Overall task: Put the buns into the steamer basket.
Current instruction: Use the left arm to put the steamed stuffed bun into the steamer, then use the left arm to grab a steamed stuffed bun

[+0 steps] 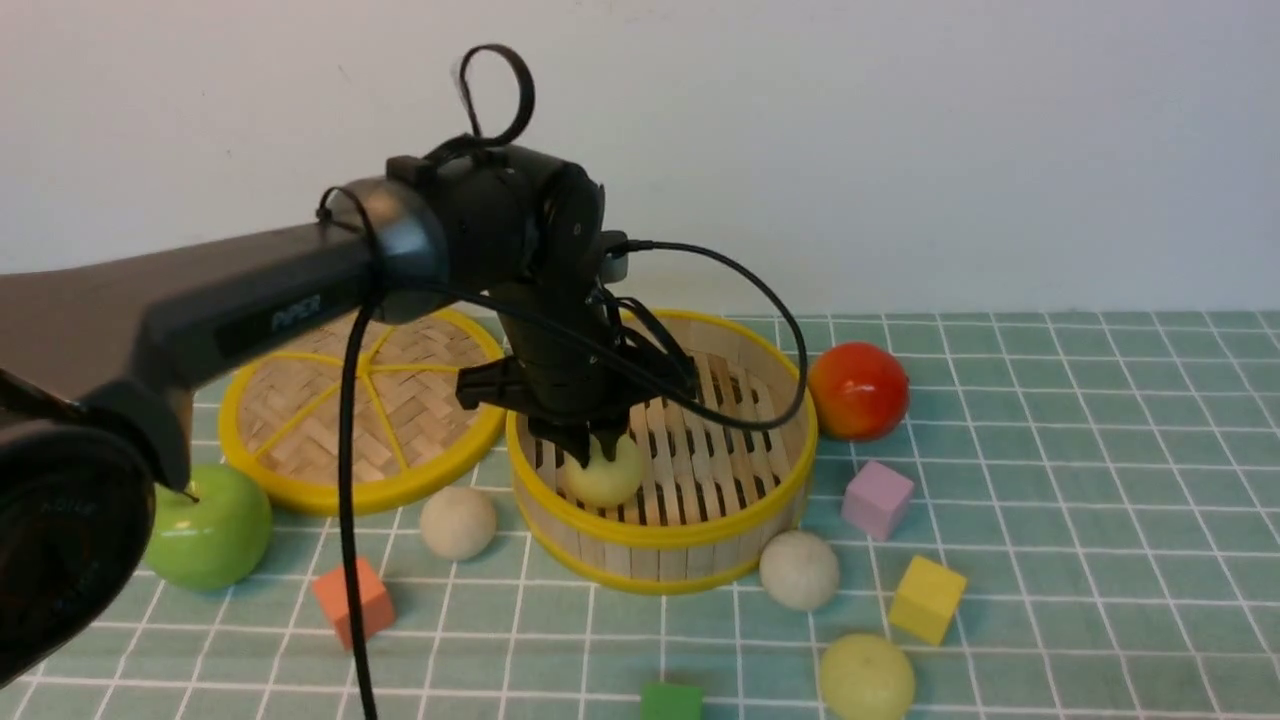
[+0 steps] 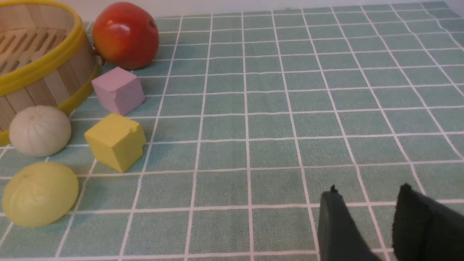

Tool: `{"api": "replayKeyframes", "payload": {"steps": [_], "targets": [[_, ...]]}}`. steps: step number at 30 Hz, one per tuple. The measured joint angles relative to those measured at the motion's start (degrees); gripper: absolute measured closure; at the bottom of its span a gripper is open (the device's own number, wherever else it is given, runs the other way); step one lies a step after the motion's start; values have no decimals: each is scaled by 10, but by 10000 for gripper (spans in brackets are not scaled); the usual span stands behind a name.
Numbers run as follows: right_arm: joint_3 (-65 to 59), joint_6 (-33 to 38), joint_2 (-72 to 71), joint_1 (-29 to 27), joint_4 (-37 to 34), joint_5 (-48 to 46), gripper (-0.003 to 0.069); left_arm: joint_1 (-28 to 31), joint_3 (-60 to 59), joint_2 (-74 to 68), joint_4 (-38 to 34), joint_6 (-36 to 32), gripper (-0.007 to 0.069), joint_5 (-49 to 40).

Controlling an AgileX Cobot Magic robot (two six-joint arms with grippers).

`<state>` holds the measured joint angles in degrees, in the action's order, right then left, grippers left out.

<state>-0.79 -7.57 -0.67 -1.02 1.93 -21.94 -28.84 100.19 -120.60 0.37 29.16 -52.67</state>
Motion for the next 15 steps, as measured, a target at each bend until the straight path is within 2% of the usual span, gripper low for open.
{"api": "replayKeyframes", "payload": {"steps": [4, 7, 10, 15], "targets": [[0, 0, 0, 0, 0, 0, 419, 0, 6, 29, 2, -15, 319, -31], [0, 0, 0, 0, 0, 0, 419, 7, 10, 73, 22, -26, 277, -59], [0, 0, 0, 0, 0, 0, 419, 22, 12, 113, 59, -30, 278, -87], [0, 0, 0, 0, 0, 0, 419, 66, -19, 166, 93, -30, 348, -114]]}}
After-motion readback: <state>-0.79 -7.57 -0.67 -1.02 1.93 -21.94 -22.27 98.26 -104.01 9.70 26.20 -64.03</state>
